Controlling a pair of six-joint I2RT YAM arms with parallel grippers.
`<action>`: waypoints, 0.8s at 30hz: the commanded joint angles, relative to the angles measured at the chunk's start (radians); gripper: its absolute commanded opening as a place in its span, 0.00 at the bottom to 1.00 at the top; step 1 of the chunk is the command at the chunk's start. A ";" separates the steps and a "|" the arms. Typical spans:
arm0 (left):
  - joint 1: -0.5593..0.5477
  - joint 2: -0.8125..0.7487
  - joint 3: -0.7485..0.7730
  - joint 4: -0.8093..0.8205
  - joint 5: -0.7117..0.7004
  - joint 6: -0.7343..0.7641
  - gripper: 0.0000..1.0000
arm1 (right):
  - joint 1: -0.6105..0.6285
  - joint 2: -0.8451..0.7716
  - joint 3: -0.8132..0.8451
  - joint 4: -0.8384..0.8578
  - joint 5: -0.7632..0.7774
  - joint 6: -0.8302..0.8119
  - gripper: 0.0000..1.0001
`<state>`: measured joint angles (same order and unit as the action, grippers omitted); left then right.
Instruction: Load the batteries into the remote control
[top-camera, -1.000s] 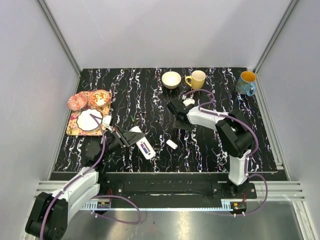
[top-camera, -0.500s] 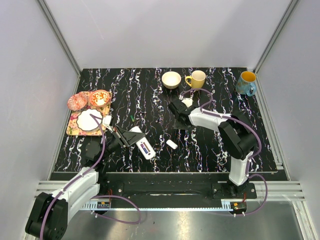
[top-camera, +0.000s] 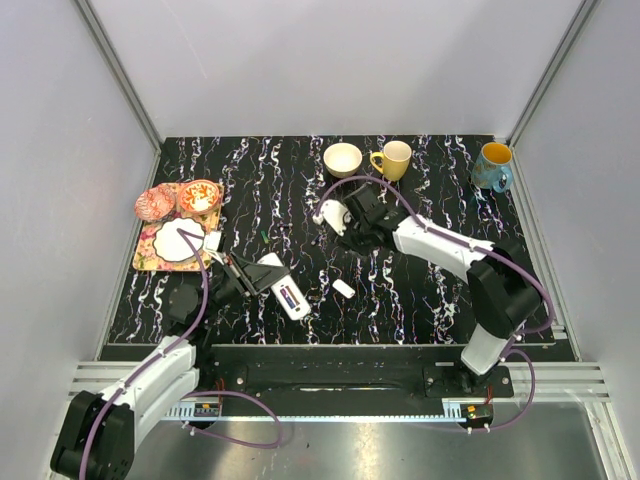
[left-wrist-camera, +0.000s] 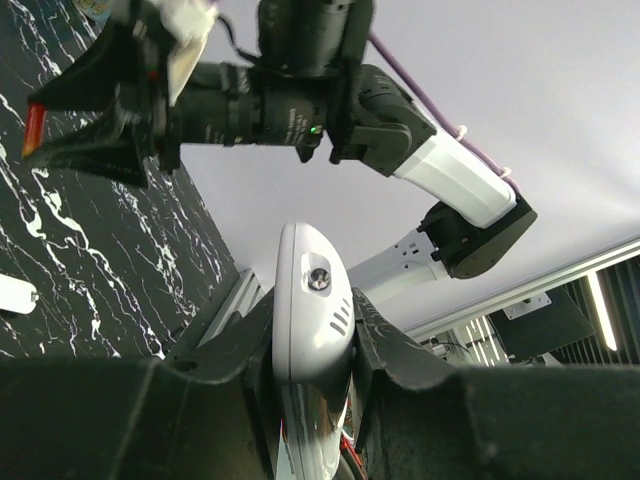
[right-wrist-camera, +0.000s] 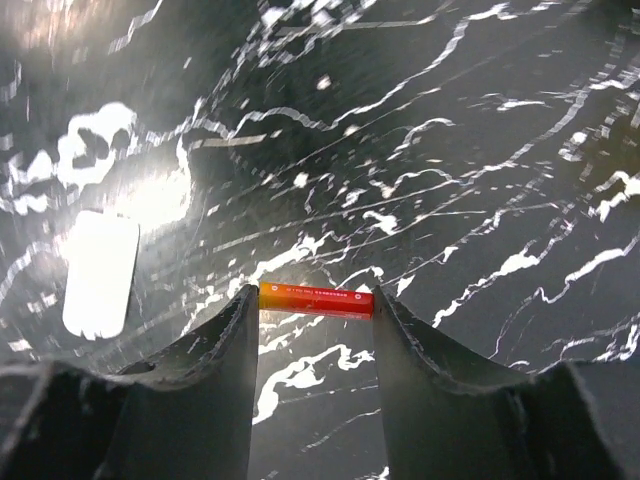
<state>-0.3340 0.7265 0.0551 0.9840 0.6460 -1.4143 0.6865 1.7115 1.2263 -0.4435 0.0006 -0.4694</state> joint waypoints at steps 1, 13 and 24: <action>-0.002 -0.025 -0.015 0.053 0.018 -0.002 0.00 | -0.001 0.052 -0.028 -0.105 -0.103 -0.359 0.00; -0.002 -0.027 -0.031 0.048 0.006 0.006 0.00 | -0.050 0.120 -0.017 -0.123 -0.277 -0.316 0.00; -0.002 -0.041 -0.037 0.019 0.000 0.012 0.00 | -0.054 0.115 -0.074 -0.055 -0.254 -0.252 0.38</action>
<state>-0.3340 0.7055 0.0551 0.9699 0.6506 -1.4132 0.6380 1.8362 1.1702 -0.5411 -0.2497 -0.7521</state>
